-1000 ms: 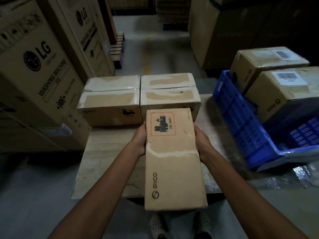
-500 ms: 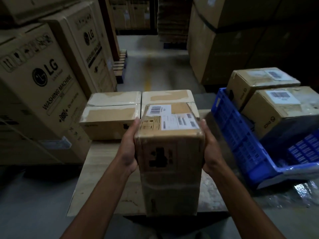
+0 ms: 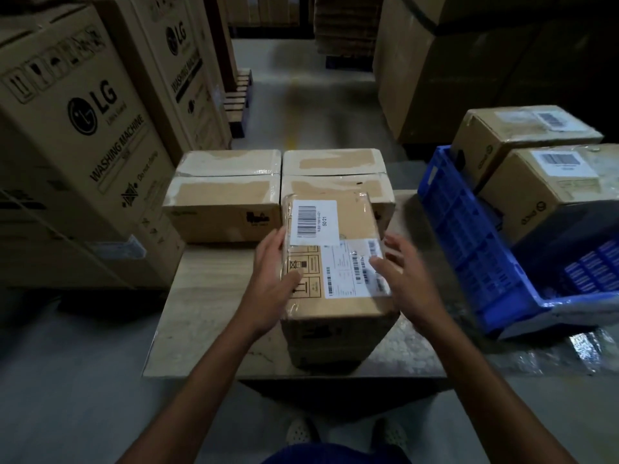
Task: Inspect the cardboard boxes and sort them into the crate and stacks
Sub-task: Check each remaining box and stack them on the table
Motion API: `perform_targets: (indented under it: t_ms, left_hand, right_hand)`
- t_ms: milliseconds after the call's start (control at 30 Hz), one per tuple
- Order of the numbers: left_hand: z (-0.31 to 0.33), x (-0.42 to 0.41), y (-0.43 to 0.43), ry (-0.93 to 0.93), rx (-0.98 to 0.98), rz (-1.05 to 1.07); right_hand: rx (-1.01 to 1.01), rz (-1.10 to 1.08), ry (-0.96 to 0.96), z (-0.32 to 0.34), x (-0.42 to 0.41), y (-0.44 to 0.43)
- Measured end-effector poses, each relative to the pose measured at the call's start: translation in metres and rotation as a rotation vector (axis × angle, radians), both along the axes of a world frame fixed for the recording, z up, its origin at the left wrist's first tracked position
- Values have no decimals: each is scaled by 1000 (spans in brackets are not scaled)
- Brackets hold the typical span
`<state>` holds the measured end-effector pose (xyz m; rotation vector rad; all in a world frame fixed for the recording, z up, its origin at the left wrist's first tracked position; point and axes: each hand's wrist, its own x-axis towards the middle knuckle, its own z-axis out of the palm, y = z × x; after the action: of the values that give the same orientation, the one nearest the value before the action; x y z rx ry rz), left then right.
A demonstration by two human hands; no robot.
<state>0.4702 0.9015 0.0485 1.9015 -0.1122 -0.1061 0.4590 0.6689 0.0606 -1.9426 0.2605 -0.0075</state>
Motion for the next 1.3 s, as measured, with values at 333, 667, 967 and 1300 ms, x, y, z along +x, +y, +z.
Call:
perform_targets:
  t_ms: [333, 667, 967, 1300]
  left_hand:
    - [19, 7, -10, -143, 1040, -441]
    - [19, 48, 0, -191, 987, -469]
    - [2, 67, -8, -348, 597, -168]
    - [-2, 60, -54, -144, -249, 9]
  right_hand:
    - [-830, 545, 75, 38, -7, 28]
    - [-906, 510, 6, 40, 29, 31]
    - [-926, 347, -36, 41, 58, 41]
    - [-879, 259, 176, 38, 53, 59]
